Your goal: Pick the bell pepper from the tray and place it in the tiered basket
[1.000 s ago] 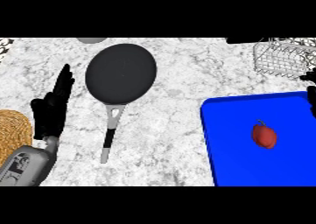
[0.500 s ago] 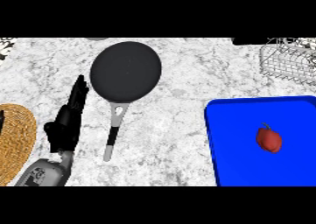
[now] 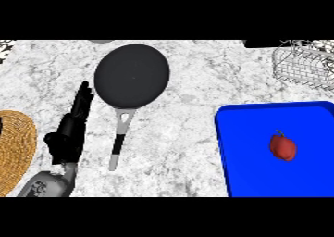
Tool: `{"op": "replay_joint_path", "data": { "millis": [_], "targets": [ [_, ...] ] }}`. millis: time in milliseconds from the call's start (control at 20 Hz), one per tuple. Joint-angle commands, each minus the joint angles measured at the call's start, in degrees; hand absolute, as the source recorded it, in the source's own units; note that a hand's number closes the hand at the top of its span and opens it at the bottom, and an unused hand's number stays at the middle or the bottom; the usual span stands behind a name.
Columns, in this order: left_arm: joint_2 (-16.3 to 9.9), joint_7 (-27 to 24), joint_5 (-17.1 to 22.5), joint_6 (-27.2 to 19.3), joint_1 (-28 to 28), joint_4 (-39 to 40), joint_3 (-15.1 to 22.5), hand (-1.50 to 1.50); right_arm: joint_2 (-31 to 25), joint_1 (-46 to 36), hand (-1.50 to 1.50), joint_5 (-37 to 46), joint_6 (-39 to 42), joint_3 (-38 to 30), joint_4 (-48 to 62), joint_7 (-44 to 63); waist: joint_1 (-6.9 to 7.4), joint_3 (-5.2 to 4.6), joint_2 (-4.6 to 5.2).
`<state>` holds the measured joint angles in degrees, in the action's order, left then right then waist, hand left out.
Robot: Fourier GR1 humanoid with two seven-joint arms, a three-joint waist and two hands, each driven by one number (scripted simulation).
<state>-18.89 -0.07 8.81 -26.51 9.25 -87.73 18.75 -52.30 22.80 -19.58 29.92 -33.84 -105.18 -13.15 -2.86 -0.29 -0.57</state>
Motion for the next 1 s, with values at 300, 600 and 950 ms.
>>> {"op": "replay_joint_path", "data": {
  "millis": [300, 600, 950],
  "targets": [
    [2.0, -0.08, -1.75, 0.08, 0.77, -0.06, 1.52, 0.0, -3.58, 4.96, -1.5, 17.23, -6.62, 3.54, -27.2, 26.4, 2.17, 0.1, 0.52],
    [3.15, 0.43, -2.56, 1.31, 0.71, -0.04, 1.05, 0.0, -4.28, -1.51, -1.5, 16.11, -6.02, 12.36, -37.51, 45.44, 3.1, 0.19, 0.66],
    [4.79, 3.47, -4.66, 2.0, 3.53, -0.67, 0.13, 0.0, -3.58, -11.5, -1.5, 23.69, -4.82, 28.12, -34.48, 55.95, 3.71, 0.22, 0.82]
  ]
}}
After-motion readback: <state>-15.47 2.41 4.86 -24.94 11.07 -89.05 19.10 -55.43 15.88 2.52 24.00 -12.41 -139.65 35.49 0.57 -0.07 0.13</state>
